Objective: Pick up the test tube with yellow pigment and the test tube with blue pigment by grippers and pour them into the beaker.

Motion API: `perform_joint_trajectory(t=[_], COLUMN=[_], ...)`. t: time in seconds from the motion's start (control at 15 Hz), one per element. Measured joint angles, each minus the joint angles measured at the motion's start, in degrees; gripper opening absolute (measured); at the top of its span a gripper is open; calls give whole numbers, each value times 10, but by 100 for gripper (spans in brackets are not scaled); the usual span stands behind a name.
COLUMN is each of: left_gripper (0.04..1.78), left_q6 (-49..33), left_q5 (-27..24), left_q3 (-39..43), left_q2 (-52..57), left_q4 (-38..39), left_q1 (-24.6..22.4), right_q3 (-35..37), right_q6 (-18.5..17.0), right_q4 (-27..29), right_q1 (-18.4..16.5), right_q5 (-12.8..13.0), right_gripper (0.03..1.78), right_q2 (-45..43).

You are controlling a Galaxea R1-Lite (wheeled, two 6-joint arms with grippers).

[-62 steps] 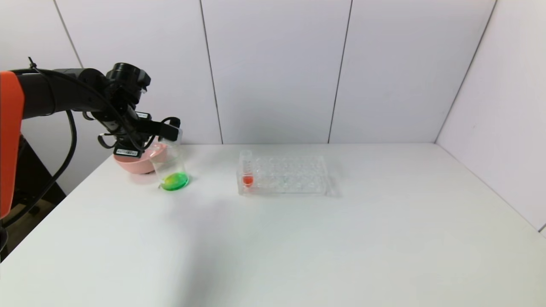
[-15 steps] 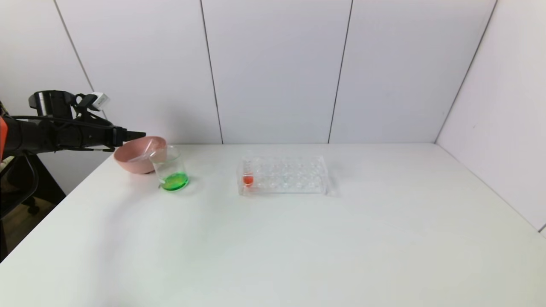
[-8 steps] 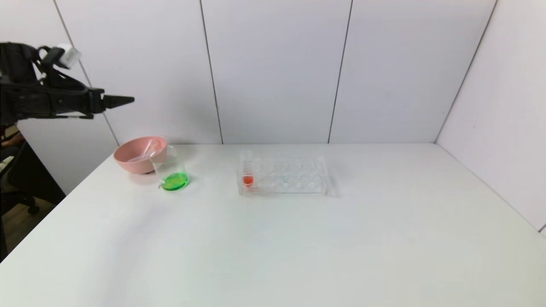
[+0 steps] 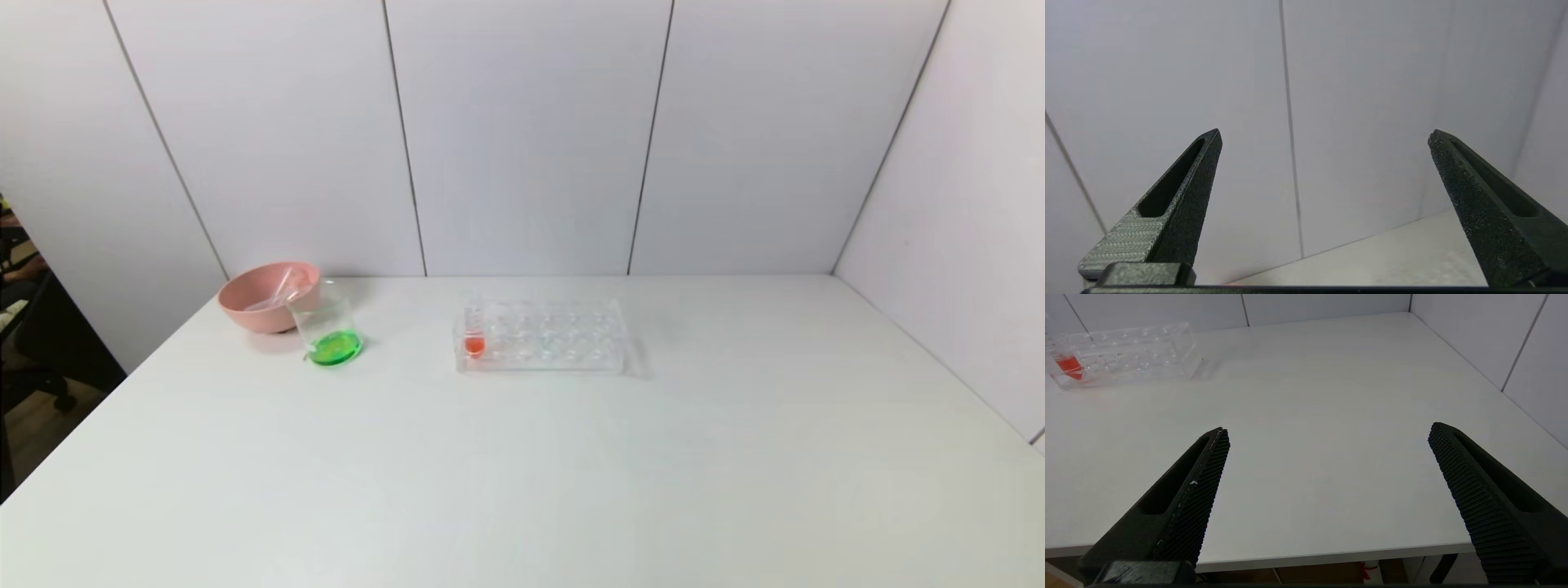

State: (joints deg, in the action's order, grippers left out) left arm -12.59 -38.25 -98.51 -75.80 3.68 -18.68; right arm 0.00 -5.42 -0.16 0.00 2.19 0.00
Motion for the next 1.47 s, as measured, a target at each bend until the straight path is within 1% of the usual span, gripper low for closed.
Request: perform_joint_trajectory(t=[0.27, 0.33, 0.4, 0.53, 0.6, 0.67, 0.73, 0.87, 0.93, 1.0, 1.07, 1.13, 1.2, 1.27, 1.33, 1.47], left_gripper=[176, 176, 176, 176, 176, 176, 176, 176, 176, 176, 176, 176, 176, 176, 176, 176], left_q6=[-200, -243, -272, -269, -253, -229, -190, -72, -11, 52, 104, 145, 170, 173, 167, 146], left_q5=[-44, -51, -61, -71, -57, -27, 15, 147, 221, 299, 361, 411, 447, 463, 464, 450], left_q3=[61, 74, 87, 121, 149, 185, 226, 322, 380, 449, 516, 586, 660, 726, 791, 911], left_q2=[227, 281, 335, 427, 471, 506, 535, 577, 596, 619, 643, 667, 689, 705, 719, 737], left_q4=[-11, -19, -32, -79, -119, -165, -219, -323, -358, -369, -352, -314, -262, -210, -160, -63], left_q1=[15, 29, 54, 95, 110, 119, 126, 142, 150, 158, 164, 170, 175, 179, 182, 186], right_q3=[0, 0, 0, 0, 0, 0, 0, 0, 0, 0, 0, 0, 0, 0, 0, 0], right_q6=[0, 0, 0, 0, 0, 0, 0, 0, 0, 0, 1, 0, 0, 0, 0, 0], right_q4=[0, 0, 0, 0, 0, 0, 0, 0, 0, 0, 0, 0, 0, 0, 0, 0], right_q1=[0, 0, 0, 0, 0, 0, 0, 0, 0, 0, 0, 0, 0, 1, 1, 1], right_q5=[0, 0, 0, 0, 0, 0, 0, 0, 0, 0, 0, 0, 0, 0, 0, 0], right_gripper=[177, 177, 177, 177, 177, 177, 177, 177, 177, 177, 177, 177, 177, 177, 177, 177], right_q2=[0, 0, 0, 0, 0, 0, 0, 0, 0, 0, 0, 0, 0, 0, 0, 0])
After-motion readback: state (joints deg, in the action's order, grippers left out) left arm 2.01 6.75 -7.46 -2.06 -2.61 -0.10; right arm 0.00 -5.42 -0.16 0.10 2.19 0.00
